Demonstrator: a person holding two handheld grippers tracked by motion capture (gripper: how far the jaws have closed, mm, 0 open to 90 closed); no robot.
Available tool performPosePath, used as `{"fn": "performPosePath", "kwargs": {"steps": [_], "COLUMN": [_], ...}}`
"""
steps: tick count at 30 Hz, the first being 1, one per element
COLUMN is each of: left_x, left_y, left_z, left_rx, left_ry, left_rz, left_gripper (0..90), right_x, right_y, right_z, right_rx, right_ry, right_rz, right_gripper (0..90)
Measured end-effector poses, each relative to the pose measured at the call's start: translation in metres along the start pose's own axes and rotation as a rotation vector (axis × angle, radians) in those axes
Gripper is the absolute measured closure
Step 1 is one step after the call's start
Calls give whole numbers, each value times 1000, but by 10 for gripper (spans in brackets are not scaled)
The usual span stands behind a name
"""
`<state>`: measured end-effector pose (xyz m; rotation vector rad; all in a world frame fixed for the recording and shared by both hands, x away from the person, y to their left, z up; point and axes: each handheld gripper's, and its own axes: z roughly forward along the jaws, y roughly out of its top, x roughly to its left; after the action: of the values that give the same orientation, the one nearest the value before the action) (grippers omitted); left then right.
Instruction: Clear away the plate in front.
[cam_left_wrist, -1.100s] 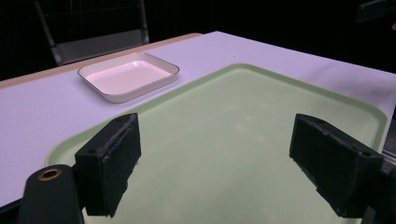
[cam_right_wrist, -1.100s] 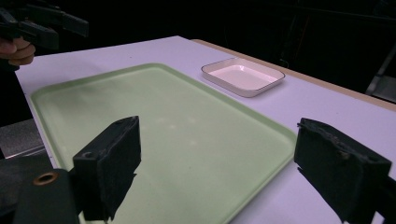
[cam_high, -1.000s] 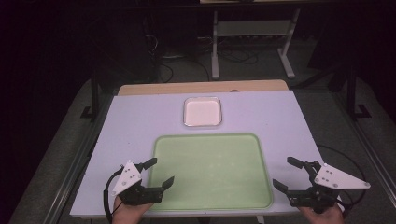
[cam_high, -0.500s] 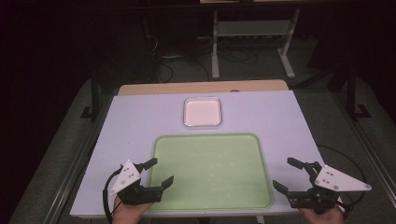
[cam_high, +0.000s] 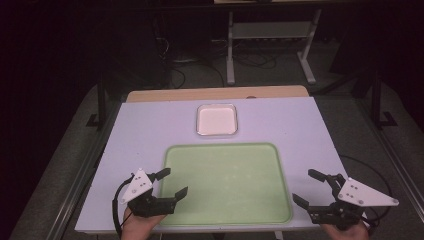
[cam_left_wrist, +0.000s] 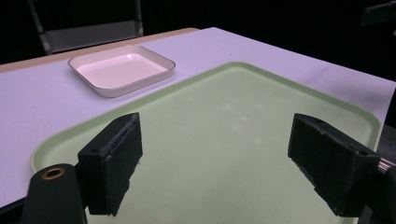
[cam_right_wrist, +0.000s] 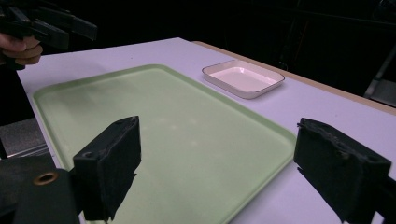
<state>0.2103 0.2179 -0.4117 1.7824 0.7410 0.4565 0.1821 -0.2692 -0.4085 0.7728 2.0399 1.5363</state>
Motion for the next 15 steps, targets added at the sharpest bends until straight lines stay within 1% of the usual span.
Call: {"fn": "performPosePath", "kwargs": {"steps": [2,4,10,13,15], "left_x": [0,1,4,4,5], "left_y": [1,2,7,10,12], "left_z": [2,3,12,16,17], "left_rx": [7,8,36,34,31], "left_ry": [1,-1,-14,-12,-17], "left_rz": [4,-2,-17,-10,-15], "left_gripper": [168,169,173,173,173], "right_x": [1,1,1,1,1], "right_y": [0,0,0,0,0], "right_z": [0,0,0,0,-1], "right_rx": [-3,-5,-3,-6,-6], "right_ry": [0,0,-4,-6,-6], "right_rz": [3,0,8,4,1], "right_gripper": [138,139,139,139,139]}}
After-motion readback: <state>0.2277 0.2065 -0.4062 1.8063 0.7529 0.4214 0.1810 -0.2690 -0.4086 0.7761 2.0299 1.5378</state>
